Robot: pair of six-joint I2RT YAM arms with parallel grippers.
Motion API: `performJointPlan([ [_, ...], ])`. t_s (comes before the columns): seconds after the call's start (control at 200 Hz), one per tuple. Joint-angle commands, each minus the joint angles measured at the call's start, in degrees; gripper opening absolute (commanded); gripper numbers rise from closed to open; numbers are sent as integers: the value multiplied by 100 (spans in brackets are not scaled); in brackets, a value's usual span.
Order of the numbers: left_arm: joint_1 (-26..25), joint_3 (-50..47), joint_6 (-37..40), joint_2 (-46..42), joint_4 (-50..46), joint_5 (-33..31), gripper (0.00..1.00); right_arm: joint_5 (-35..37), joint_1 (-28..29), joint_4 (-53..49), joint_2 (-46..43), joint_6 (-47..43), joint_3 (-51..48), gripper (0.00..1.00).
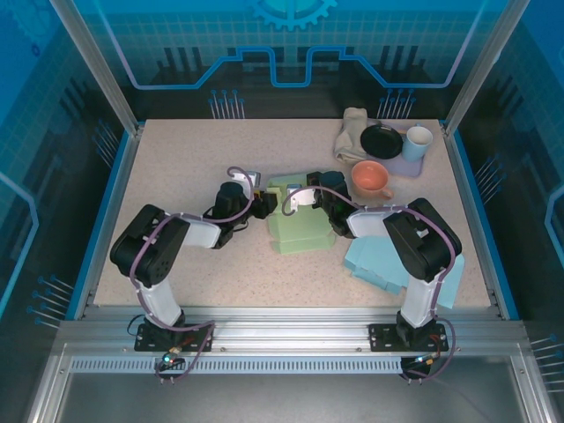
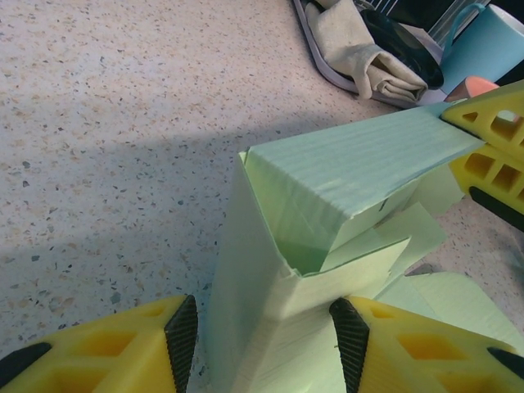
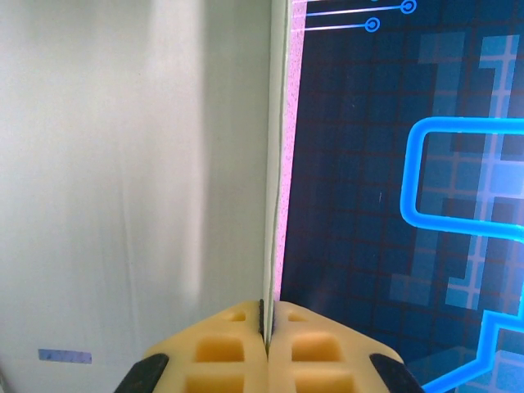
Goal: Fold the paper box
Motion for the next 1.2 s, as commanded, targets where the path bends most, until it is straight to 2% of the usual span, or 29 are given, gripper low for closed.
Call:
performJointPlan([
  [0.0, -2, 199, 63, 159, -50, 102, 51, -45, -49, -19, 75, 45, -63, 0],
  [0.4, -2, 659, 50, 332, -627, 287, 49, -98, -50, -84, 74, 73, -63, 0],
  [0.6, -19, 869, -22, 399, -952, 146, 47, -121, -58, -101, 59, 78, -64, 0],
  [0.85, -215, 1169, -108, 498, -1532, -604, 44, -130, -44, -136, 31, 106, -57, 0],
  [1.195, -607, 1557, -231, 653, -2248, -2003, 40, -122, -46, -145, 8, 126, -64, 0],
])
